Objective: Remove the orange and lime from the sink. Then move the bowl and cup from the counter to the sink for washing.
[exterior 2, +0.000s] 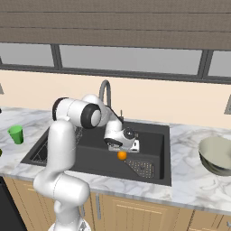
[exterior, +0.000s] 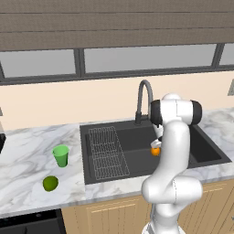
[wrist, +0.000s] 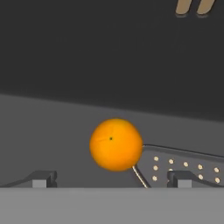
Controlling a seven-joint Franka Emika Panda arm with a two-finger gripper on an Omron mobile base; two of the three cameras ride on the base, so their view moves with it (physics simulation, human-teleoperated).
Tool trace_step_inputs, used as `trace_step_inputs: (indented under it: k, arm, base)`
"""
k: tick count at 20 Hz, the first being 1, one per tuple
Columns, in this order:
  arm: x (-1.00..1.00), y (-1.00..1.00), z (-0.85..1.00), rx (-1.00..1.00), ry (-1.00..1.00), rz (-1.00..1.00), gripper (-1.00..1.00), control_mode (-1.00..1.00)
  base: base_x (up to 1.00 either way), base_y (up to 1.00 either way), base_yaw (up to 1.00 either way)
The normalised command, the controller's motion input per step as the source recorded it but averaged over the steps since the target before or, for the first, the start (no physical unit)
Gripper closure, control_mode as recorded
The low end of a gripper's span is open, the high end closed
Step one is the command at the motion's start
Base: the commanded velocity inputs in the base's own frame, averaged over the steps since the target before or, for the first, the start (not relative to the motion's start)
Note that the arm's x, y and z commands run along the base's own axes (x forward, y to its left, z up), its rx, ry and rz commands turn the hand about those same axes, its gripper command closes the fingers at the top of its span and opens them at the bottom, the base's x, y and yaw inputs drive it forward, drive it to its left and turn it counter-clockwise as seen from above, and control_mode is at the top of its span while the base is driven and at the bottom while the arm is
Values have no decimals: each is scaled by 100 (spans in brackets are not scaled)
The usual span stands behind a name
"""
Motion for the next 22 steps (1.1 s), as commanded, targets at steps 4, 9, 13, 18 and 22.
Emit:
trace_step_inputs:
  k: [4, 9, 13, 18, 22]
  arm:
    - [1, 3, -11, 0, 0, 0, -100, -100]
    - [5, 4, -10, 0, 0, 0, -100, -100]
    - [5, 5, -12, 0, 0, 0, -100, -100]
    - [7, 4, -12, 0, 0, 0, -100, -100]
    - [9, 1, -12, 0, 1, 0, -100, -100]
  base:
    - [0, 0, 0]
    - [0, 0, 0]
    - [0, 0, 0]
    - [0, 0, 0]
    - [0, 0, 0]
